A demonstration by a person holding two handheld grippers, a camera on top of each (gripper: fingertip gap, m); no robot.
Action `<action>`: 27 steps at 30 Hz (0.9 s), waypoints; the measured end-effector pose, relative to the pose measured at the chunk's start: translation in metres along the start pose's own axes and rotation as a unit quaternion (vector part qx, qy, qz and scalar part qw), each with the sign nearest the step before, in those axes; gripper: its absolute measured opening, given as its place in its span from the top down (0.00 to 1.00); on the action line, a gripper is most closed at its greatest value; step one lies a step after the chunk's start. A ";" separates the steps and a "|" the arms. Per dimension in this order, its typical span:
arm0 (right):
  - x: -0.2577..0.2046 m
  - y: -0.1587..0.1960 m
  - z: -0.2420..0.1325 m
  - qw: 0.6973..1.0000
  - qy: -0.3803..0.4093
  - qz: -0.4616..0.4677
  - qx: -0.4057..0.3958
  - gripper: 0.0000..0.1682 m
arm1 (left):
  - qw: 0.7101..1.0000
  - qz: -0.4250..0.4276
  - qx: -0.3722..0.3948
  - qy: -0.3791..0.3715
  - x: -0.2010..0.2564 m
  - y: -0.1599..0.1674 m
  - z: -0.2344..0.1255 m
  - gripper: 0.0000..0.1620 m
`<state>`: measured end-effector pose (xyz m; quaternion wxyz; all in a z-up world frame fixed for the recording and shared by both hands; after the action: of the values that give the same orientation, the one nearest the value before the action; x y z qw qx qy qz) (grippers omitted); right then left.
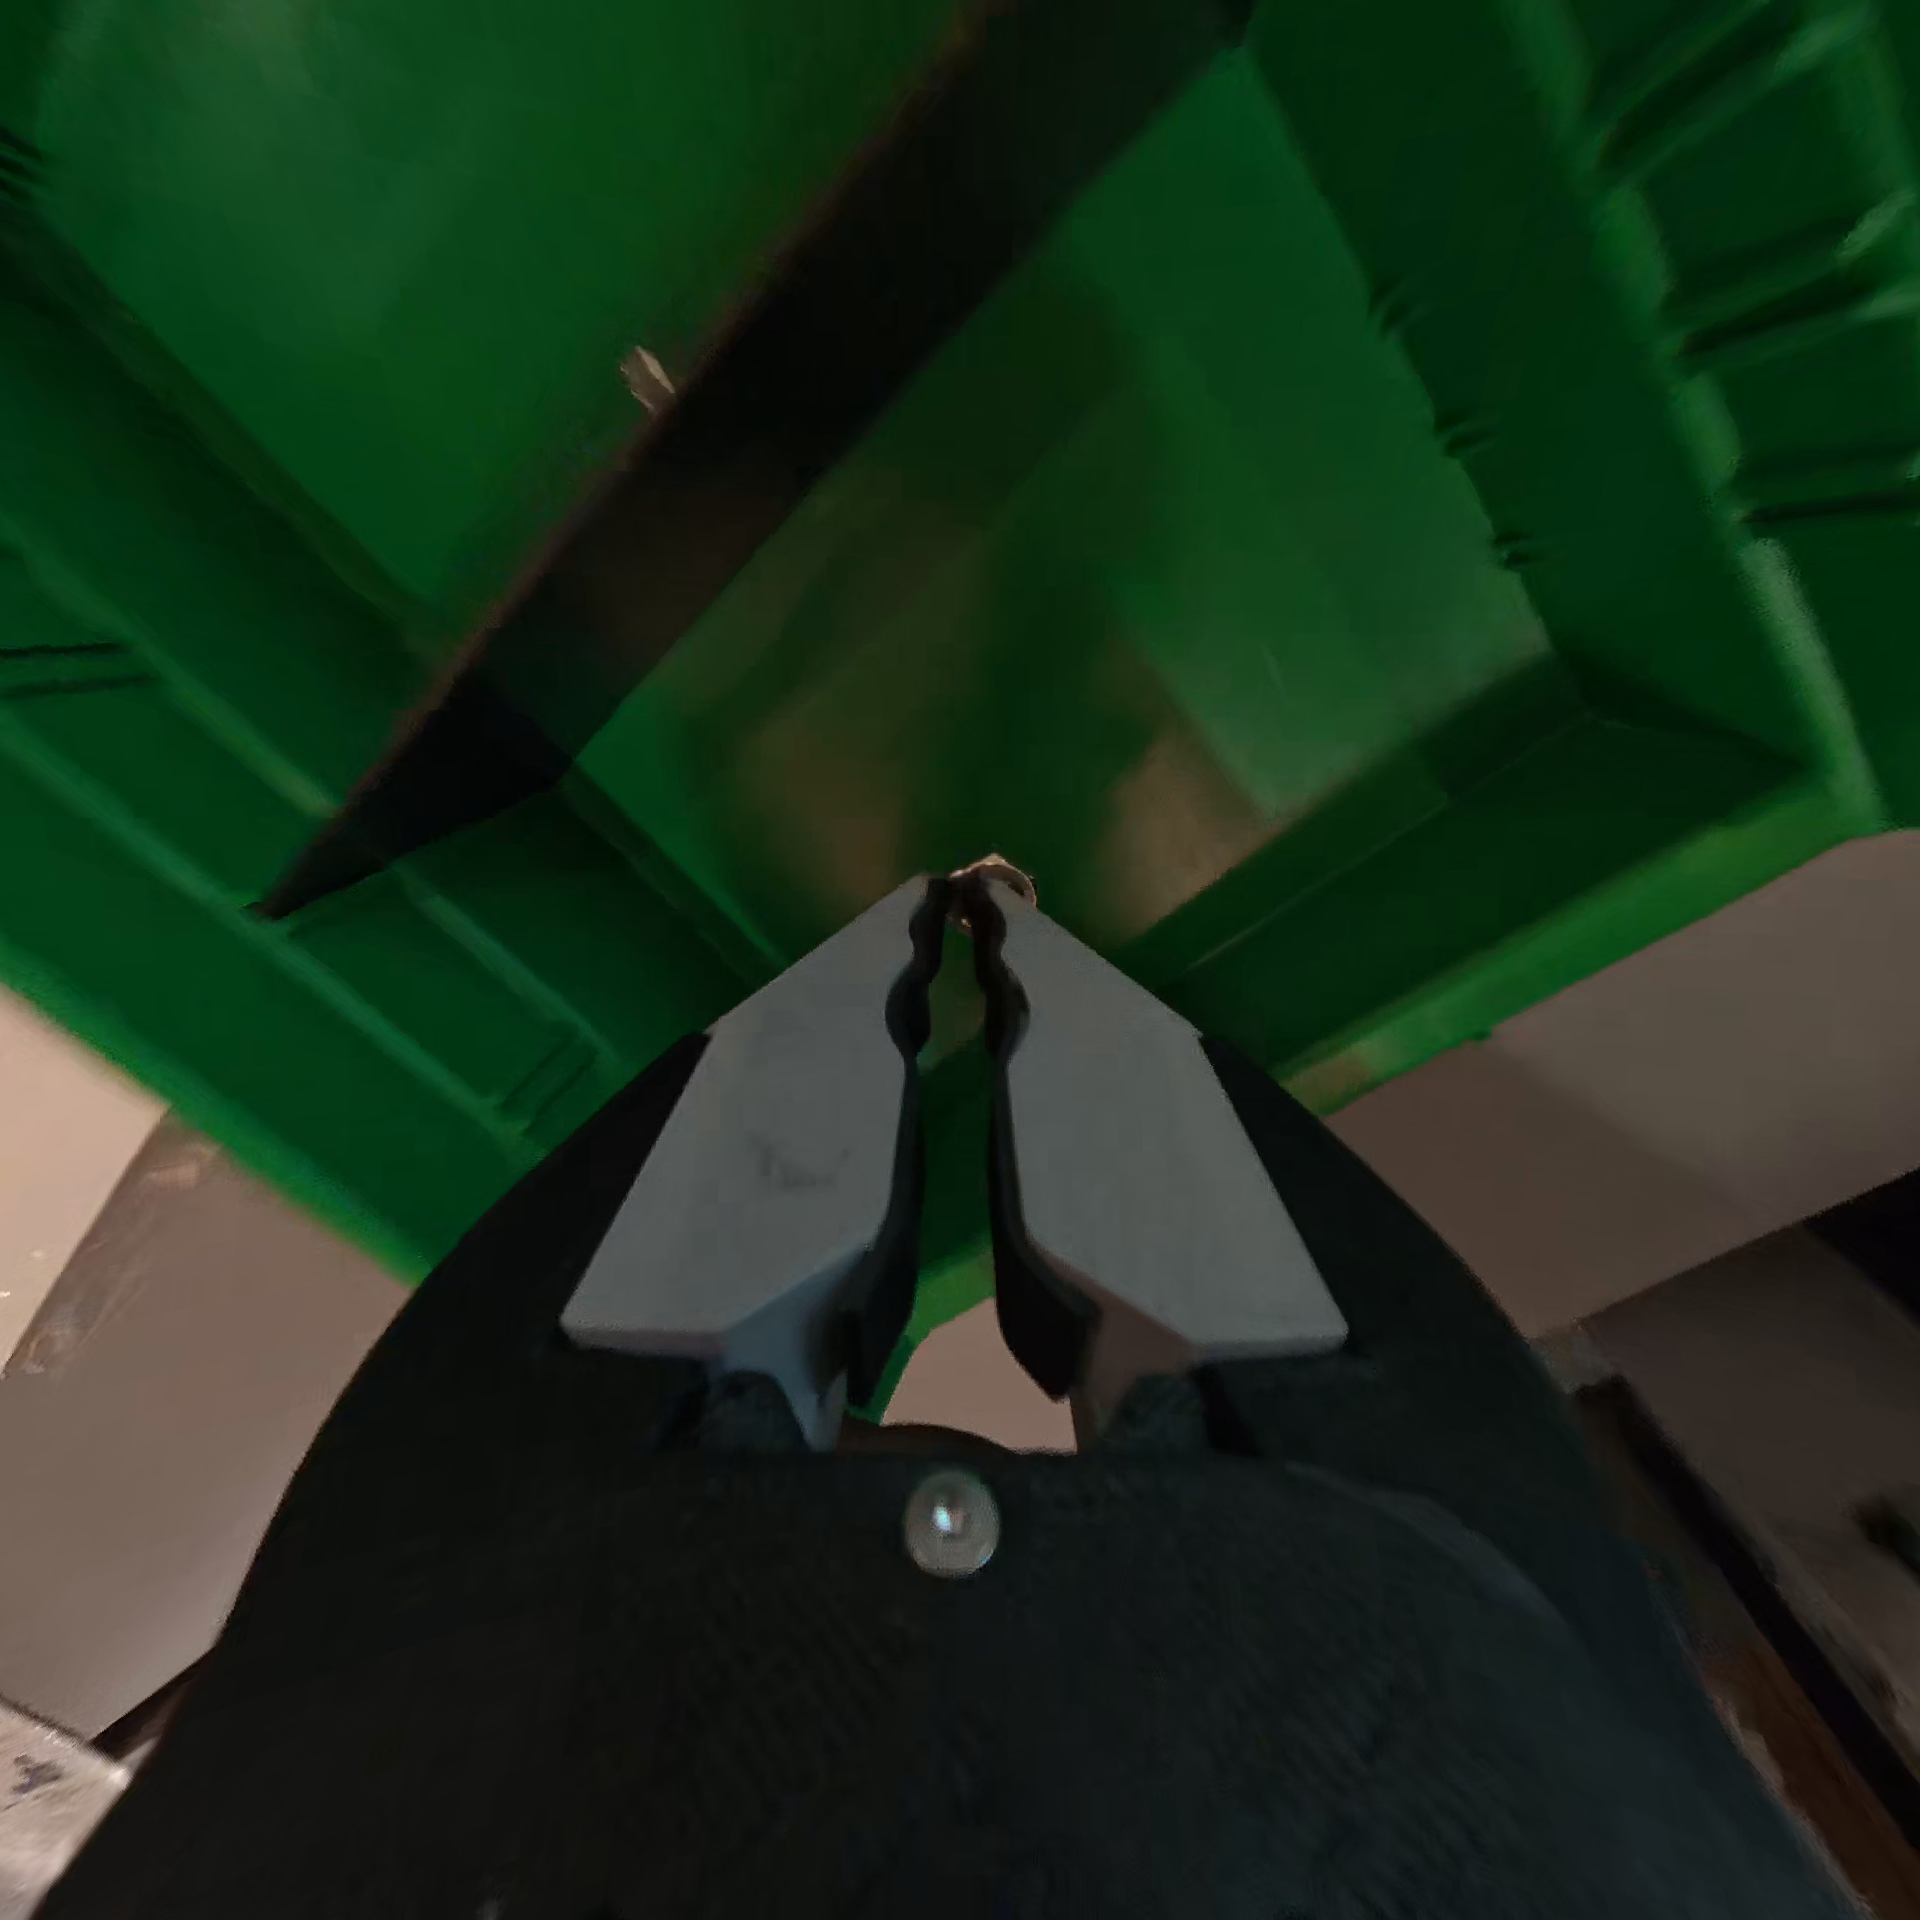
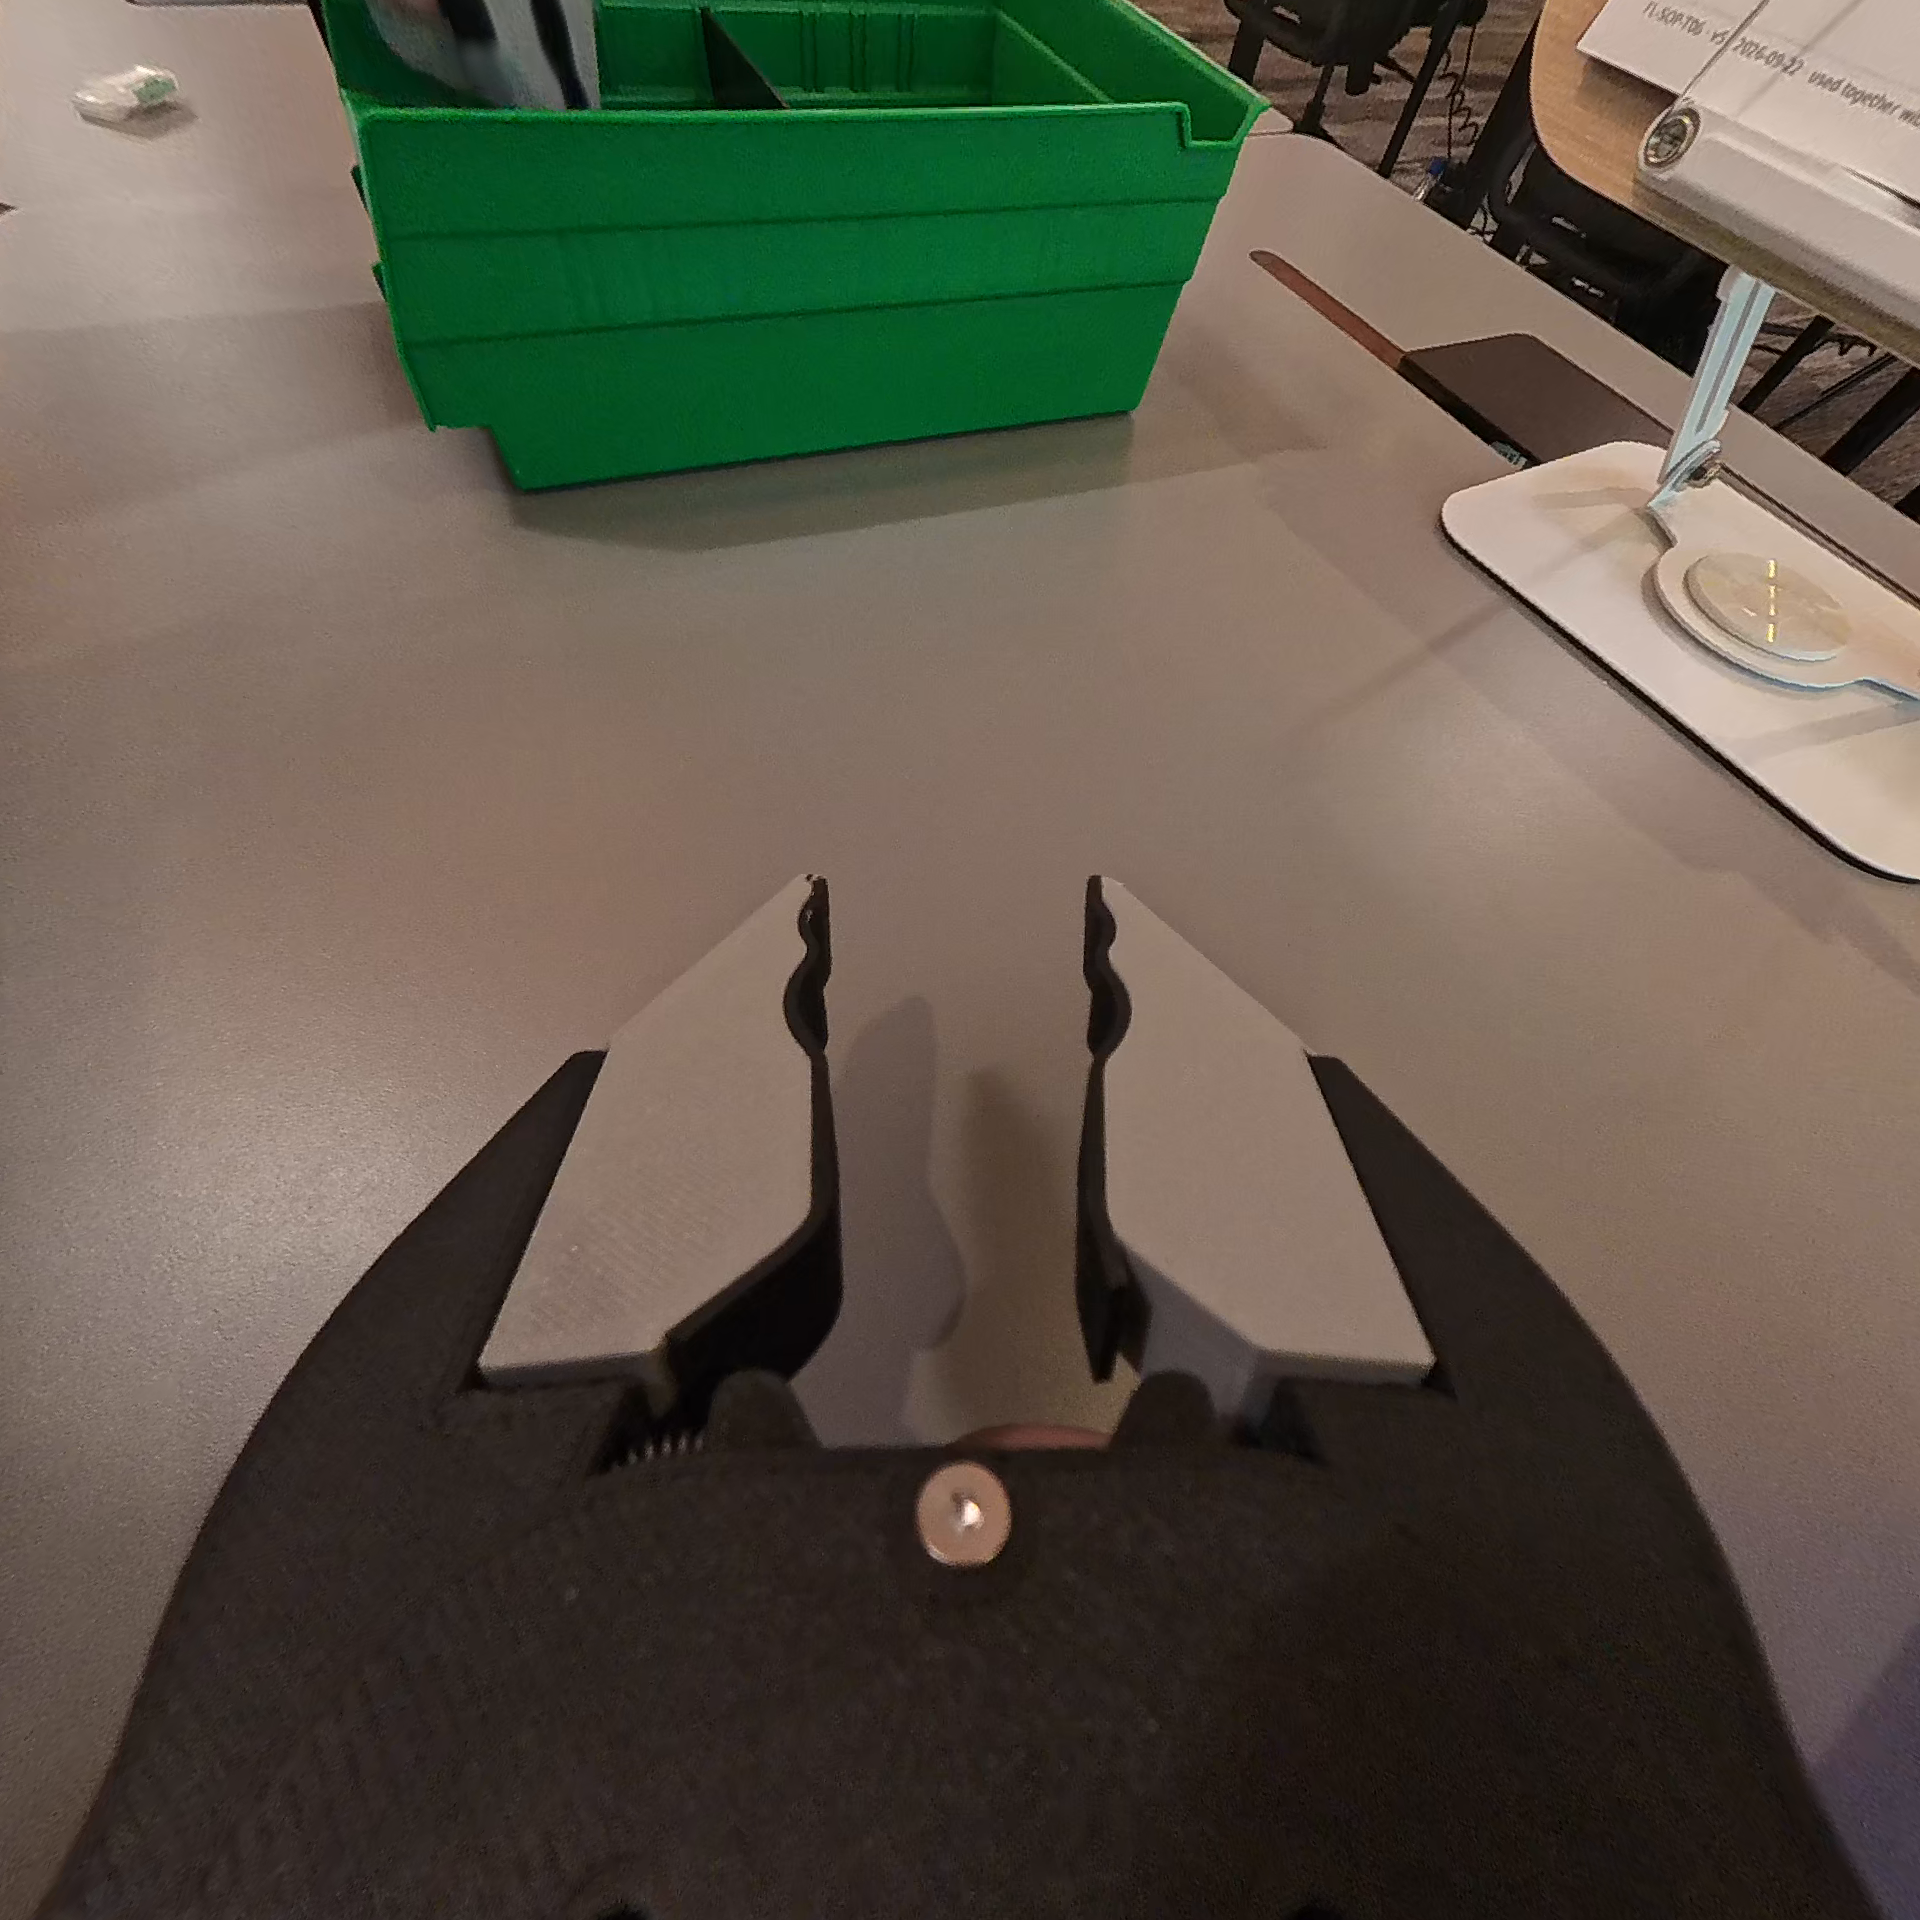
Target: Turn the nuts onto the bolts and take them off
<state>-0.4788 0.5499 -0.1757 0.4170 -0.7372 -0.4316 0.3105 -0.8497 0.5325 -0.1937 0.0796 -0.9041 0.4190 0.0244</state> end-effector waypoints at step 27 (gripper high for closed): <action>0.020 -0.003 -0.005 0.999 0.024 0.021 0.008 0.73 | 0.956 0.223 0.100 0.161 0.191 -0.217 0.042 0.98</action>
<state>-0.4670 0.5669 -0.1727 0.4265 -0.7501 -0.4033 0.3047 -0.5594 0.5335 -0.2292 0.0939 -0.7671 0.6174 -0.1469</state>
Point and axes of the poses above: each gripper's, where its closed fingertips meet, z out along the fingers, y out of its underside, x = y × z across the jaws, the point moved 2 cm from there along -z, back along the fingers, and after that the axes turned 13 degrees about z, right-handed, at the moved point
